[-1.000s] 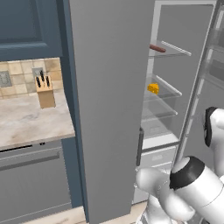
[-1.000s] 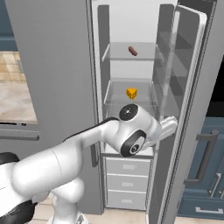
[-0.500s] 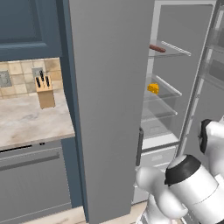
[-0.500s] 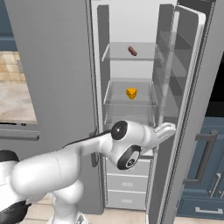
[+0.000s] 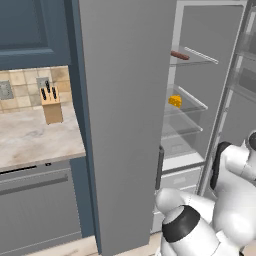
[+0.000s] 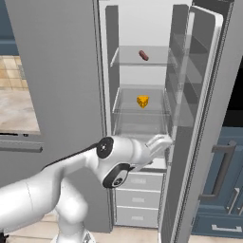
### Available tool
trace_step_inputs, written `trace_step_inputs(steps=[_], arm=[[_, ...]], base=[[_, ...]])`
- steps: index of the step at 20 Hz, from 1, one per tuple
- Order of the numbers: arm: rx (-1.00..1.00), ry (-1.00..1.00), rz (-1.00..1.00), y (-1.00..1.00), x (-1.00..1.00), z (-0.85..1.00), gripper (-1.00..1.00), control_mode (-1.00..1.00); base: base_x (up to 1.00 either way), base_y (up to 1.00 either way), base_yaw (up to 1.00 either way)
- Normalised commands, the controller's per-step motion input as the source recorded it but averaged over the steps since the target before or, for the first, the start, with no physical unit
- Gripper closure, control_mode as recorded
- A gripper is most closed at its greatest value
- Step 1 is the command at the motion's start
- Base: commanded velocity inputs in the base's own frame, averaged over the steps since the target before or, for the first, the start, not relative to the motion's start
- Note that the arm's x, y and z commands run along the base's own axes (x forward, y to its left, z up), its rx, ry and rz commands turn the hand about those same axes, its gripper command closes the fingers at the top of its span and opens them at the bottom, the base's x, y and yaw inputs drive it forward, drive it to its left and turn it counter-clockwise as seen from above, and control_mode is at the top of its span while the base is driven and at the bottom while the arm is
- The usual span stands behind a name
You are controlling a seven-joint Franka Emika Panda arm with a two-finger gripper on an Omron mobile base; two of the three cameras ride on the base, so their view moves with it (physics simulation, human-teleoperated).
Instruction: Retrieve the sausage and cheese from the fridge and place them on the cutting board on the counter.
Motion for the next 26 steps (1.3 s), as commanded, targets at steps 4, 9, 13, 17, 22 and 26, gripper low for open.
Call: trace_step_inputs(steps=[4, 9, 13, 17, 22, 26], arm=[[-0.2, 0.26, 0.37, 0.54, -0.15, 0.2, -1.0, -1.0], [-0.22, 0.21, 0.71, 0.37, -0.13, 0.12, -1.0, -1.0], [-0.04, 0.22, 0.76, 0.1, 0.02, 0.22, -1.0, -1.0], [-0.04, 0.13, 0.61, 0.09, 0.2, 0.22, -1.0, -1.0], [-0.15, 0.12, 0.34, 0.22, 0.4, 0.2, -1.0, -1.0], [-0.28, -0.08, 0.14, 0.36, 0.51, 0.02, -1.0, -1.0]], base=[[0.0, 0.0, 0.0], [0.0, 0.0, 0.0], [0.0, 0.0, 0.0], [0.0, 0.0, 0.0], [0.0, 0.0, 0.0], [0.0, 0.0, 0.0]])
